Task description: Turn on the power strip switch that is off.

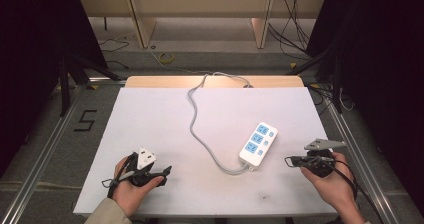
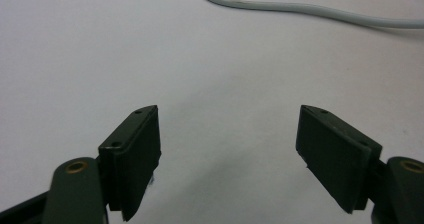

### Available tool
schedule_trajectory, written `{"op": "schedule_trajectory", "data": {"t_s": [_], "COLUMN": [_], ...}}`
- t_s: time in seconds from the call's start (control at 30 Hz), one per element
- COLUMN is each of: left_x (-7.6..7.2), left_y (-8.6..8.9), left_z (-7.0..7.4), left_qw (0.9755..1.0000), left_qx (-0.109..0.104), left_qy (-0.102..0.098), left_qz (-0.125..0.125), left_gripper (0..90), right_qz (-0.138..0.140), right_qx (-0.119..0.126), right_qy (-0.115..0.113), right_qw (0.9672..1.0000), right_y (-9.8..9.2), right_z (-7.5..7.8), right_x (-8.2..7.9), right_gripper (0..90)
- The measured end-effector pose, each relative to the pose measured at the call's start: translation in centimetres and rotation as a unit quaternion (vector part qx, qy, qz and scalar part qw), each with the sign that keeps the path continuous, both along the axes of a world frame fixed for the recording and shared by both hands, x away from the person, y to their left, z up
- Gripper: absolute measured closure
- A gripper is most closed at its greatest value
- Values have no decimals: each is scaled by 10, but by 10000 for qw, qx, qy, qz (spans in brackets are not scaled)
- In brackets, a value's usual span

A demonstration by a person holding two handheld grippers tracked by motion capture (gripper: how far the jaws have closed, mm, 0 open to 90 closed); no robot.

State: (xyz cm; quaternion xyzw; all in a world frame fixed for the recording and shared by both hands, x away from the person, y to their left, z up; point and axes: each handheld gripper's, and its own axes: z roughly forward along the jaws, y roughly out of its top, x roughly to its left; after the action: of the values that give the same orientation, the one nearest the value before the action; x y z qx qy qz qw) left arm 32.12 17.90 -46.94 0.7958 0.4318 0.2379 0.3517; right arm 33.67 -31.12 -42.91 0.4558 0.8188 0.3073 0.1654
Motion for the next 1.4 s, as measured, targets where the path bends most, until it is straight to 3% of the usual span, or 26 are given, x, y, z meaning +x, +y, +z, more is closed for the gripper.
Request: {"op": "schedule_trajectory", "data": {"t_s": [1.4], "left_x": [0], "left_y": [-1], "left_z": [0], "left_qw": [10000], "left_qx": [29], "left_qy": [-40], "left_qz": [-18], "left_gripper": [261], "right_qz": [-51], "right_qx": [-151], "right_qy": [313], "right_qw": [9994], "right_y": [11], "right_z": [15], "right_x": [28], "right_gripper": [900]}}
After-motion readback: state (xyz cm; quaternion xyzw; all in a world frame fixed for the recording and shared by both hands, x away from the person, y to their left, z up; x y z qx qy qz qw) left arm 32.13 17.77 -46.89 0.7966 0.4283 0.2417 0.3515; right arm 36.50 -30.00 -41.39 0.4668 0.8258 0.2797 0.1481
